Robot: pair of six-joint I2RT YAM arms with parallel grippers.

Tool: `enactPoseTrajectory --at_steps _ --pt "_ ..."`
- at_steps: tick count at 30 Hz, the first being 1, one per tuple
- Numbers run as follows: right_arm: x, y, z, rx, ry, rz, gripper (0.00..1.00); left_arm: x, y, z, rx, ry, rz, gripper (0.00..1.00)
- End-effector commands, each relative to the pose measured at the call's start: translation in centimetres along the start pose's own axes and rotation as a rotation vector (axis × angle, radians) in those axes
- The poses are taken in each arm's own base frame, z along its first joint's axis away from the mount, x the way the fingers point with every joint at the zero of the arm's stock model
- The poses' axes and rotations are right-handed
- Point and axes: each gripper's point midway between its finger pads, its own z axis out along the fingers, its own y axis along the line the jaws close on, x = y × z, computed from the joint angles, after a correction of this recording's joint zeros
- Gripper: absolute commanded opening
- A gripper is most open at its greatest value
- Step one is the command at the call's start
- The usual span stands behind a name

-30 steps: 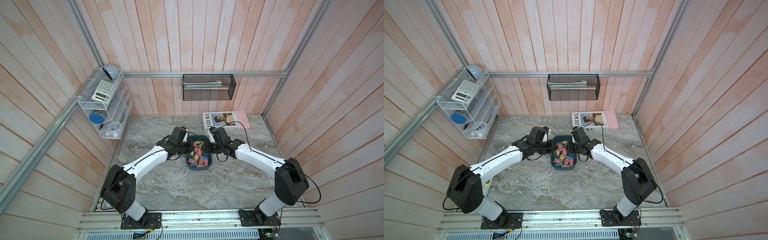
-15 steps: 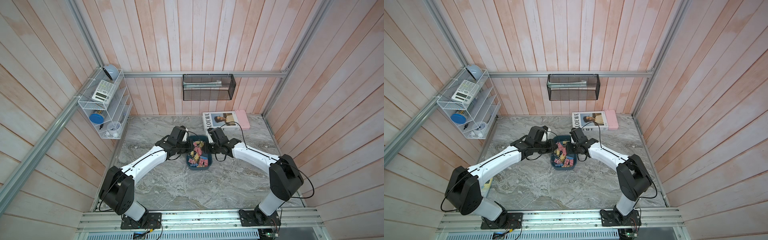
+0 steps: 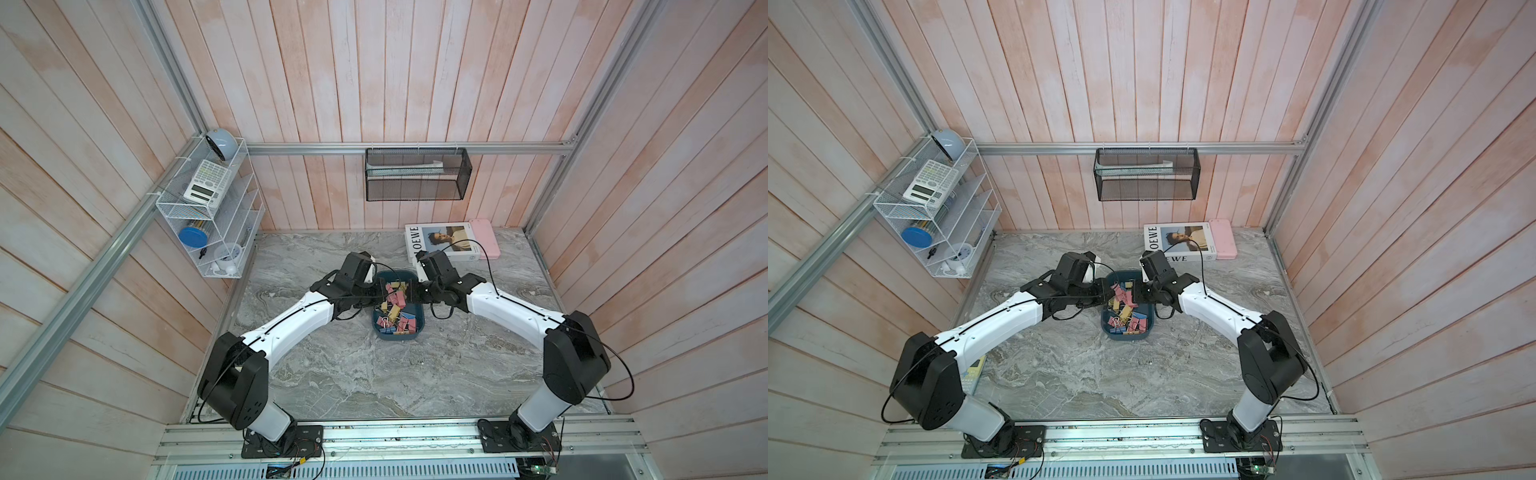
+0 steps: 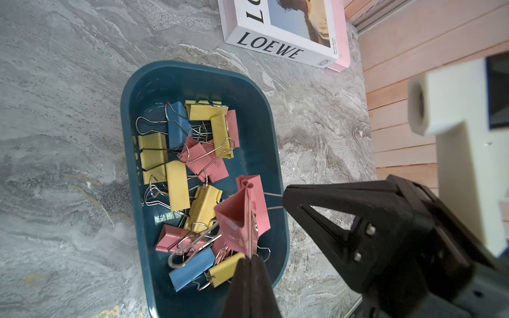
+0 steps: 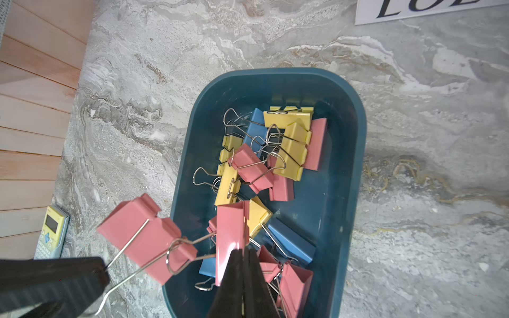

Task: Take out the binder clips from the storage box
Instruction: Adjust the binder clip.

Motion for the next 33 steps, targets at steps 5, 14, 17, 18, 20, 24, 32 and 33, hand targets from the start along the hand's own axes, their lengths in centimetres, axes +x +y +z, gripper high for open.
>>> enactPoseTrajectory --at_steps 5,14,17,18,20,24,32,33 --pt "-1.9 1.8 -2.6 -0.060 -0.082 -0.030 0.00 0.4 -0.6 0.6 0.022 0.029 0.053 0.00" --pt "-1.9 2.2 -3.4 -0.163 -0.060 -0.031 0.00 2.4 1.4 -0.4 -0.026 0.106 0.156 0.00" --pt "-1.8 3.0 -4.0 -0.217 -0.055 -0.057 0.00 2.6 0.3 -0.7 0.057 0.106 0.151 0.00" --pt "-1.8 3.3 -4.1 -0.237 -0.056 -0.069 0.00 2.6 -0.1 -0.7 0.089 0.109 0.142 0.00" --pt "-1.6 3.7 -4.3 -0.270 -0.051 -0.078 0.00 3.0 -0.8 -0.7 0.142 0.134 0.131 0.00" --pt "-1.5 4.1 -4.4 -0.320 -0.034 -0.057 0.00 3.8 -1.1 -0.6 0.170 0.173 0.141 0.00" --pt "-0.8 4.6 -4.9 -0.348 0.004 -0.090 0.00 2.9 -0.6 -1.0 0.142 0.133 0.171 0.00" --pt "-0.9 4.5 -5.0 -0.347 0.000 -0.093 0.00 2.8 -0.3 -1.1 0.117 0.126 0.188 0.00"
